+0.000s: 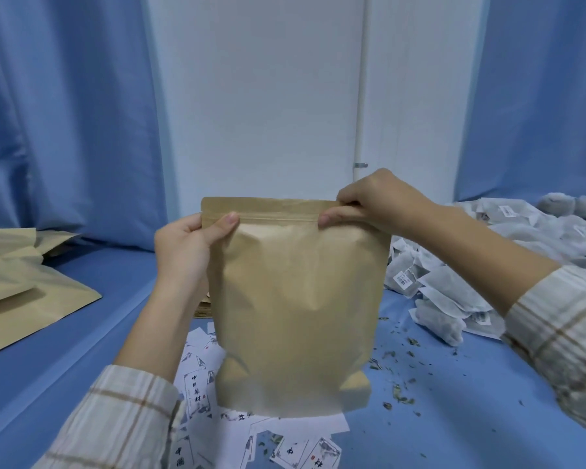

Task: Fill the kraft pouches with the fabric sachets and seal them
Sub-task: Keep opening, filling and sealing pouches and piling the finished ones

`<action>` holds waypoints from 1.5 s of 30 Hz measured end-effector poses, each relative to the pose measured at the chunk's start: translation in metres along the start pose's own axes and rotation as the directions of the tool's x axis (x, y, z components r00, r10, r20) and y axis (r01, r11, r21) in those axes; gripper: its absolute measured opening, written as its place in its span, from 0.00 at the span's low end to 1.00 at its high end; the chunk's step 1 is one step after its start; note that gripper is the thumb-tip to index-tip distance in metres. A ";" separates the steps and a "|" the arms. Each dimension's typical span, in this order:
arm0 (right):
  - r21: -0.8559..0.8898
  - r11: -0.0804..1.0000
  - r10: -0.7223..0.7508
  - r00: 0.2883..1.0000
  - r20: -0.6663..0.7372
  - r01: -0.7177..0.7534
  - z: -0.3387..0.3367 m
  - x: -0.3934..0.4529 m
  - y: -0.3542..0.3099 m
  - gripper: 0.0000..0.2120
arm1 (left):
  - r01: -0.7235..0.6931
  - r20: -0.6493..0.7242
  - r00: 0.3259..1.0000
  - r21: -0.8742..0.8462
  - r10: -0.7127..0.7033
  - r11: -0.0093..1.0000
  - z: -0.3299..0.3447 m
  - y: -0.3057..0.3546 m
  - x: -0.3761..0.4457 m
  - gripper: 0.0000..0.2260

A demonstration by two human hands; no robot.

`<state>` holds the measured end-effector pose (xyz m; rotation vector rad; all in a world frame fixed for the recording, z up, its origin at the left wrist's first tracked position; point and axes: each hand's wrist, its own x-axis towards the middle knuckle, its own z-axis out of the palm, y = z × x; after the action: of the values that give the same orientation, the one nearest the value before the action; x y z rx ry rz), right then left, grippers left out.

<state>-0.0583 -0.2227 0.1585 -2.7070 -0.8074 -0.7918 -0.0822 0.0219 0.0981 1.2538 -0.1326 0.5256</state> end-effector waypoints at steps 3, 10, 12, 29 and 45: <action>-0.004 1.000 -0.012 0.997 -0.072 0.011 0.003 -0.005 0.013 0.27 | 0.003 -0.014 1.000 0.005 -0.003 1.000 0.000 0.000 0.000 0.03; 0.069 0.979 0.203 0.962 -0.182 -0.193 0.013 -0.021 0.031 0.30 | -0.042 -0.029 0.999 0.049 0.044 0.998 0.010 0.011 -0.006 0.05; 0.155 0.924 0.381 0.883 -0.273 -0.350 0.021 -0.031 0.029 0.30 | -0.095 -0.036 0.995 0.043 0.097 0.995 0.019 0.017 -0.013 0.06; 0.751 -0.626 0.412 0.729 0.546 -0.209 0.039 -0.137 -0.034 0.16 | -0.858 0.618 0.343 0.513 0.707 -0.032 0.101 -0.038 -0.151 0.05; 0.664 -0.743 0.437 0.808 0.394 0.078 0.125 -0.110 -0.082 0.16 | 0.451 0.214 0.882 -0.642 -0.420 0.620 -0.015 -0.078 -0.096 0.13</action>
<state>-0.1269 -0.1620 -0.0030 -0.4949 -0.1276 0.1060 -0.1337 -0.0099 -0.0108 0.5260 -0.0401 -0.0080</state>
